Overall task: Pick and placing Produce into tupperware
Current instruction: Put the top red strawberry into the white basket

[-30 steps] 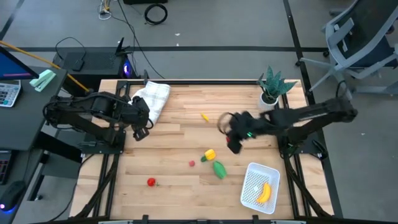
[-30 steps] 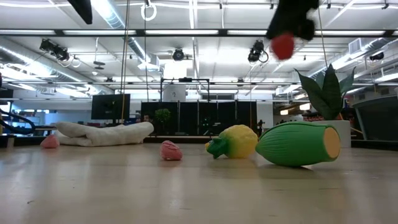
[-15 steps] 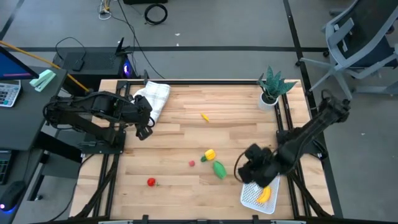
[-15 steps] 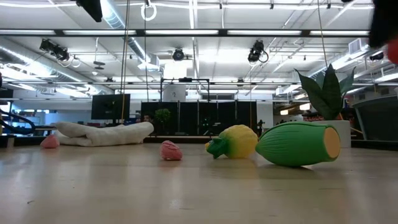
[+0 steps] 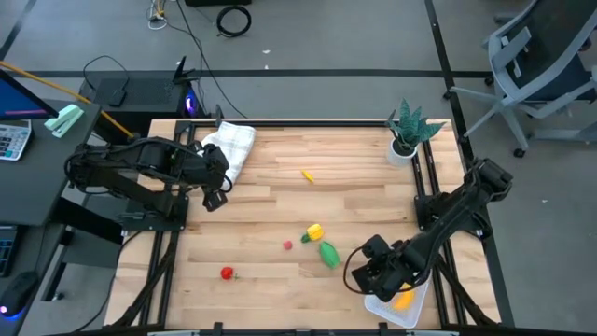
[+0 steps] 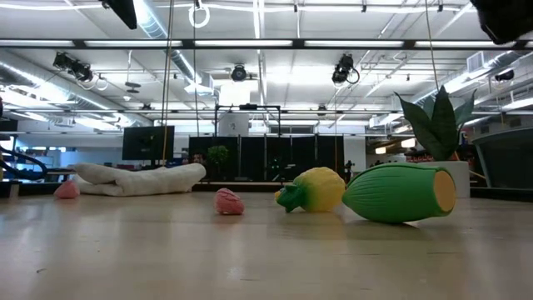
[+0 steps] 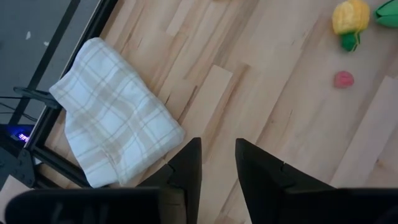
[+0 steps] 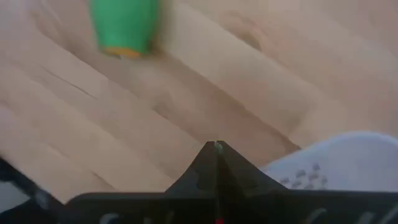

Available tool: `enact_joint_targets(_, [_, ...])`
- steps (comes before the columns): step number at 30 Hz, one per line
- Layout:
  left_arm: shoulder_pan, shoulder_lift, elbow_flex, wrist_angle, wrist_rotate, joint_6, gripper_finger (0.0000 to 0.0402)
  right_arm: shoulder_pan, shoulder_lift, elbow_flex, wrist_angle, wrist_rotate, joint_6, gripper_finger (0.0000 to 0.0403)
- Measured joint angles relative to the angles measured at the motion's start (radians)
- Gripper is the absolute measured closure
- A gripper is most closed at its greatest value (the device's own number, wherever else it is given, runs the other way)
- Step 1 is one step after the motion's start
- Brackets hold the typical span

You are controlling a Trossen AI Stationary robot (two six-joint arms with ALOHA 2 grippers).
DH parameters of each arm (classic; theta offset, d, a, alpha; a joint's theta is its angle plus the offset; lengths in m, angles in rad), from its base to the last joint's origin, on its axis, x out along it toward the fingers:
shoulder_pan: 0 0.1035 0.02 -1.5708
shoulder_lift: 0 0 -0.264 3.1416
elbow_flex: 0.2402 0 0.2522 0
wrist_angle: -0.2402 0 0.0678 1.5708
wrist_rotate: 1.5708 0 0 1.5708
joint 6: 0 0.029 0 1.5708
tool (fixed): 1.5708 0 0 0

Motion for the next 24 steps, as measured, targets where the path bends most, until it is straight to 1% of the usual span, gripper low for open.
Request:
enact_joint_targets(3, [0.000,0.000,0.000,0.000,0.000,0.002,0.0298,0.008,-0.005,0.001,0.003,-0.054,0.015,0.0403])
enact_joint_targets(4, [0.000,0.000,0.000,0.000,0.000,0.003,0.0297,0.012,-0.008,0.002,0.001,-0.055,0.015,0.0403])
enact_joint_targets(9, [0.000,0.000,0.000,0.001,0.000,0.049,0.0297,0.019,-0.064,0.036,-0.072,0.018,0.024,0.0403])
enact_joint_targets(12, [0.000,0.000,0.000,0.002,0.000,0.045,0.0297,0.019,-0.089,0.049,-0.108,0.018,0.023,0.0403])
enact_joint_targets(16, [0.000,0.000,0.000,0.003,0.000,0.042,0.0297,0.042,-0.106,0.051,-0.108,-0.061,0.031,0.0403])
enact_joint_targets(19, [0.000,0.000,0.000,0.008,0.000,0.033,0.0297,0.072,-0.109,0.051,-0.096,-0.117,0.067,0.0403])
enact_joint_targets(24, [0.000,0.000,0.000,0.046,-0.003,0.016,0.0298,0.142,-0.098,0.053,-0.046,-0.114,0.152,0.0403])
